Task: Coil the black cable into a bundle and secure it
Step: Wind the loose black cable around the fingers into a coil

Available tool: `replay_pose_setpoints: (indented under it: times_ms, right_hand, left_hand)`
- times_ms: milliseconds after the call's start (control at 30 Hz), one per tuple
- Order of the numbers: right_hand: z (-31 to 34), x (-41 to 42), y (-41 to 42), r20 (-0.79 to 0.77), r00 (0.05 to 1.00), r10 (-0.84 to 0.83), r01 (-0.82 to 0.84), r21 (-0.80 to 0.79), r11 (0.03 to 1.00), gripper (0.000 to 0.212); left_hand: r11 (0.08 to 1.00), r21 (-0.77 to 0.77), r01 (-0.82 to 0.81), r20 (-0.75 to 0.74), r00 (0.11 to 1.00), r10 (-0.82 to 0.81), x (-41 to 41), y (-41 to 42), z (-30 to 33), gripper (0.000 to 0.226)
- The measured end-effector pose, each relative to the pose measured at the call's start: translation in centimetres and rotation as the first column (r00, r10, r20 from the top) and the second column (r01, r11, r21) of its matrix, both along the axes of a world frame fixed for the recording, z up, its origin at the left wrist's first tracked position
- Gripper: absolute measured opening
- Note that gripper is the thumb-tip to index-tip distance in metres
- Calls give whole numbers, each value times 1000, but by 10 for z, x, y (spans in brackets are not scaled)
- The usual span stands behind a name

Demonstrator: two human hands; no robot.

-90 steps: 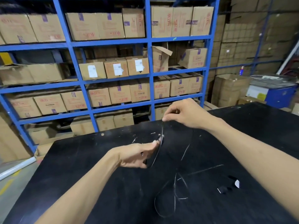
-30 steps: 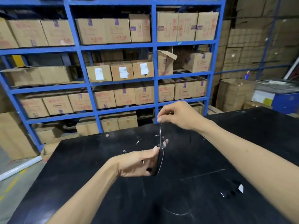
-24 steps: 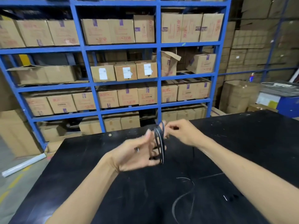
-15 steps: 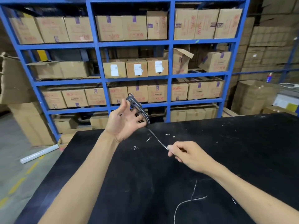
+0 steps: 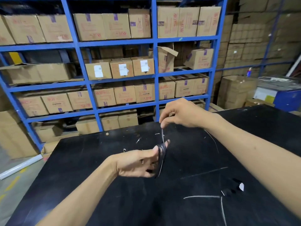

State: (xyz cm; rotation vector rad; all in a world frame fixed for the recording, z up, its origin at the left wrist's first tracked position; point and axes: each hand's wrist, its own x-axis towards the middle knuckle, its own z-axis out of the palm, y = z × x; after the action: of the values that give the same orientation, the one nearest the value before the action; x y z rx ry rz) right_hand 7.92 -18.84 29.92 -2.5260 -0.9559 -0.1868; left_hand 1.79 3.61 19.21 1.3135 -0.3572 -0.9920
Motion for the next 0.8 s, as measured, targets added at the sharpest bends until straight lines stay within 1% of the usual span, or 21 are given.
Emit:
replay_pose_setpoints:
  times_ms: [67,133,200,267,300,333,400,433,500,533,600,700,733,800]
  right_hand:
    - [-13,5,-1,-84,996,-7,15,88,996,6]
    - [-35,7,0,-146,989,0,22,145,989,8]
    - [-62,-1,5,-238,970,49,13,251,968,13]
    - [-83,-14,12,-326,942,84,42,361,932,18]
    - [-91,-21,16,-364,927,87,65,386,920,20]
    - [-98,-28,20,-388,917,88,74,384,920,23]
    - [-105,-42,27,-388,918,82,61,344,937,26]
    - [-105,-48,29,-375,924,76,53,321,946,26]
    - [-97,-55,29,-342,939,39,57,269,962,23]
    - [-90,-57,27,-323,946,13,68,240,968,21]
    - [-71,-57,24,-284,959,-28,83,184,979,17]
    - [-37,-57,19,-228,972,-51,74,94,993,14]
    - [-27,-55,18,-201,978,-52,67,69,995,14]
    - [-7,-47,16,-148,988,-33,37,26,999,16]
  left_hand:
    - [993,-112,39,-2,999,-39,-6,-1,9,53]
    - [963,-268,20,-7,1000,-23,-11,4,22,53]
    - [906,-421,-44,18,998,57,-10,14,38,54]
    - [851,-499,-164,51,975,217,-2,24,53,51]
    - [820,-520,-239,46,951,306,3,30,59,49]
    - [780,-548,-302,26,926,377,8,35,63,47]
    - [691,-590,-418,-40,870,491,19,46,68,42]
    - [662,-588,-465,-66,843,534,24,50,68,40]
    - [666,-544,-511,-59,815,577,34,58,63,35]
    - [681,-507,-528,-36,803,595,36,60,59,33]
    - [744,-406,-530,30,806,591,39,62,45,37]
    - [862,-180,-473,150,853,499,38,56,21,57]
    - [887,-97,-452,180,868,462,35,51,14,62]
    - [922,43,-385,227,902,367,25,38,2,59]
